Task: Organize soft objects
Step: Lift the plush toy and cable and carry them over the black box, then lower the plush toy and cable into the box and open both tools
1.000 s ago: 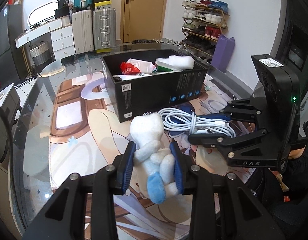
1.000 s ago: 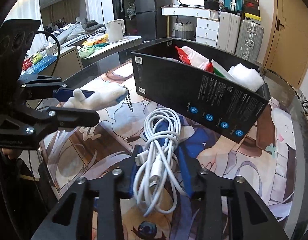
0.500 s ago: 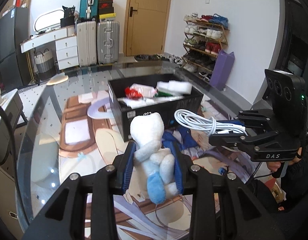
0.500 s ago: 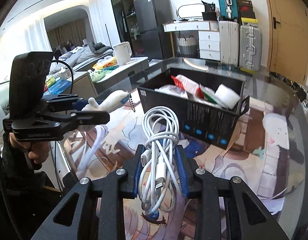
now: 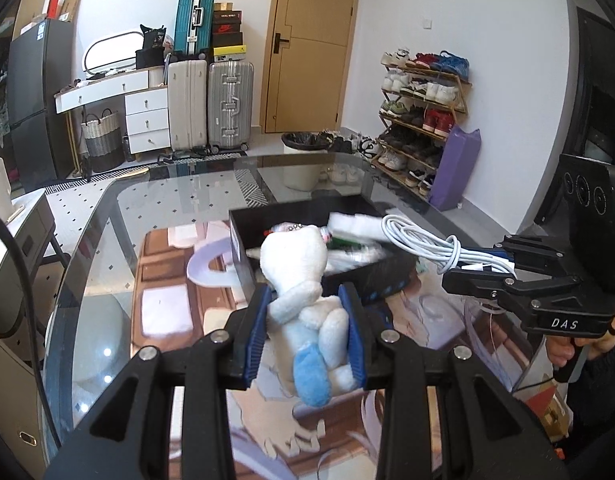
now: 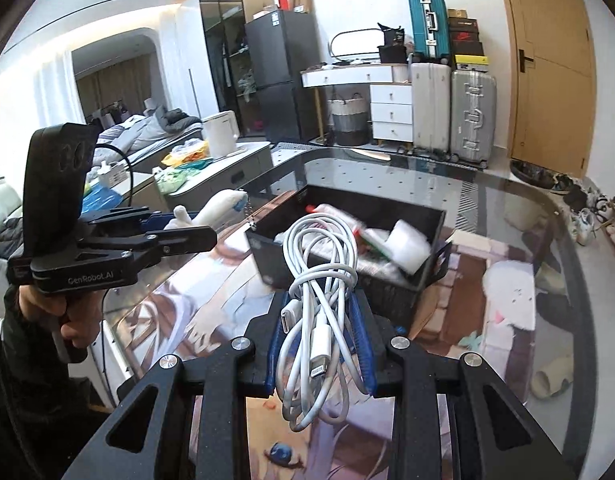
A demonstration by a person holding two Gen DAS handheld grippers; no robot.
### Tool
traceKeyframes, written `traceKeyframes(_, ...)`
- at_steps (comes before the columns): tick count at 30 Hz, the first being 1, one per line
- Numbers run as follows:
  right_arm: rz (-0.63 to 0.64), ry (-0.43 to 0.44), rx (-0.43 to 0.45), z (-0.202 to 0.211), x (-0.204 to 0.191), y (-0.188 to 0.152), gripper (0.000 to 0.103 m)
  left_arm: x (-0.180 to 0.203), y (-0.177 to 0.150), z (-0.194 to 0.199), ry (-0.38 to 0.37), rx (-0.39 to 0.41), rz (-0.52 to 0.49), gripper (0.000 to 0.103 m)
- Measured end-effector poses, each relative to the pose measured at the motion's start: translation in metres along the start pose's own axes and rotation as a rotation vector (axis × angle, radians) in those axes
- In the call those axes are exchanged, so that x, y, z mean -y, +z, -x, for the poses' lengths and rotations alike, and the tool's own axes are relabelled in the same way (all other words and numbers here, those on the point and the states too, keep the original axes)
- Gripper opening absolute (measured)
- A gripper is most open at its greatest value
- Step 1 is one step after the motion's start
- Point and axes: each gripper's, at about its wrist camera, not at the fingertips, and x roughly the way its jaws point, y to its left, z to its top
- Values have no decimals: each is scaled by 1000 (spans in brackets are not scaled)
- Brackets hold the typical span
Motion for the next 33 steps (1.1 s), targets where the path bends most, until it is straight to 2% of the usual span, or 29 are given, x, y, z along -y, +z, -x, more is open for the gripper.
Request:
traceKeyframes(14, -6, -42, -20, -36, 22, 38, 31, -8, 36, -45, 27, -1, 22, 33)
traceKeyframes(21, 5, -42, -53, -64, 30, 47, 31, -13, 39, -72, 42, -23, 44, 33)
traceKeyframes(28, 11, -39, -80, -90, 34, 52, 31, -9, 37, -92, 75, -40, 20, 33)
traceKeyframes(33, 41, -61, -93, -102, 33, 54, 31, -11, 36, -104, 72, -61, 21, 33)
